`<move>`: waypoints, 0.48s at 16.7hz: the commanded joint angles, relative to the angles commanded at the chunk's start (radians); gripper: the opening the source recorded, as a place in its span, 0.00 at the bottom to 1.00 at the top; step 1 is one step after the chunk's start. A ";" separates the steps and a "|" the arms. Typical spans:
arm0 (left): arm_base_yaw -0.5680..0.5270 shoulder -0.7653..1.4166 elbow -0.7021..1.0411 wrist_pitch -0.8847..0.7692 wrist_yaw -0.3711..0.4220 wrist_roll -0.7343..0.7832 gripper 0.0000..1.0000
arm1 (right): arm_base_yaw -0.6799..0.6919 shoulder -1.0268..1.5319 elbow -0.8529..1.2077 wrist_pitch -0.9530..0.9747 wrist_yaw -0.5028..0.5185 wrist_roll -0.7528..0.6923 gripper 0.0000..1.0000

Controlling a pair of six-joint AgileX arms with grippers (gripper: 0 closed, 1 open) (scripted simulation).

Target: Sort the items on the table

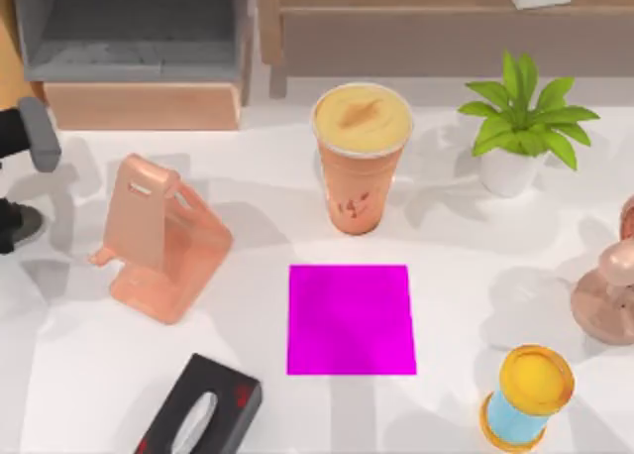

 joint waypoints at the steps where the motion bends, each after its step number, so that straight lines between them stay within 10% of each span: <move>1: 0.001 0.011 -0.023 0.031 0.000 0.001 1.00 | 0.000 0.000 0.000 0.000 0.000 0.000 1.00; 8: 0.001 0.023 -0.050 0.063 0.000 0.002 0.92 | 0.000 0.000 0.000 0.000 0.000 0.000 1.00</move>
